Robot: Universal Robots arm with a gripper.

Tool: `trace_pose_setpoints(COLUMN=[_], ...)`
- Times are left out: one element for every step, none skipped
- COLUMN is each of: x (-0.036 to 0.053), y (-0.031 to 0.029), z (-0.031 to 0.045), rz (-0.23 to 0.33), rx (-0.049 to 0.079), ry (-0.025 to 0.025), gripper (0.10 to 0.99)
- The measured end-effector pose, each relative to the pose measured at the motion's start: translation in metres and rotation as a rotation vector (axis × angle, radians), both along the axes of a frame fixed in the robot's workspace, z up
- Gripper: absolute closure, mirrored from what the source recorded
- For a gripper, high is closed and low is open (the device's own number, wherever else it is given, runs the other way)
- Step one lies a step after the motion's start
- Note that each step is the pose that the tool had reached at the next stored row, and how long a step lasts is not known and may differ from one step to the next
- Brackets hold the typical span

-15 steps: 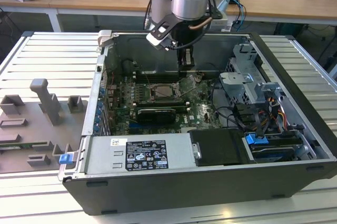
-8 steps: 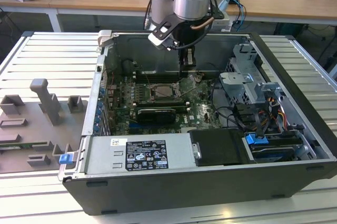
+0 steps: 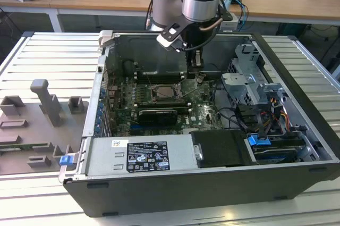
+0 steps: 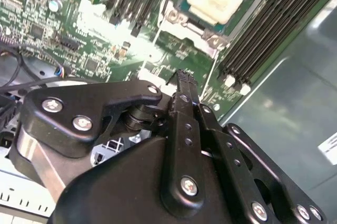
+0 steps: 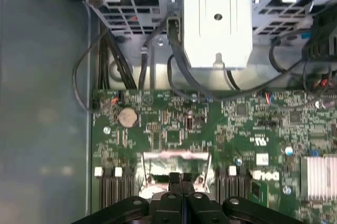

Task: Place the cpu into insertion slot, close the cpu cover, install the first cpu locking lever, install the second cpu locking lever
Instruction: 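Close the cpu cover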

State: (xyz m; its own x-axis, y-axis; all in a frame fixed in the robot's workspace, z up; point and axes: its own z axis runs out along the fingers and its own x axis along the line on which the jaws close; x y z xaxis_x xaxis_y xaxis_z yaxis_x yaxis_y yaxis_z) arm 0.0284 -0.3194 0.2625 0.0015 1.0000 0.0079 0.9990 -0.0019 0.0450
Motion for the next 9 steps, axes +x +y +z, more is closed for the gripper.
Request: trace_pose_setpoints(x=[0.0014,0.0026,0.0052,0.008,0.0093,0.0133,0.0161,0.0179,0.0206], y=[0.0,0.0,0.0,0.0,0.0,0.0002,0.0006,0.0009,0.0014], z=[-0.0005,-0.001,-0.0019,-0.0025,-0.0028,-0.0033,-0.0036,-0.0038,-0.0043], rz=[0.0,0.0,0.0,0.001,0.002,0.003,0.003,0.003,0.003], rx=[0.0,0.0,0.0,0.0,0.0,0.0,0.0,0.0,0.0], ry=[-0.0001,-0.0001,0.0001,0.0001,0.0002,0.0002,0.0004,0.0007,0.0009], gripper=[0.98,0.98,0.98,0.98,0.98,0.98,0.98,0.98,0.98])
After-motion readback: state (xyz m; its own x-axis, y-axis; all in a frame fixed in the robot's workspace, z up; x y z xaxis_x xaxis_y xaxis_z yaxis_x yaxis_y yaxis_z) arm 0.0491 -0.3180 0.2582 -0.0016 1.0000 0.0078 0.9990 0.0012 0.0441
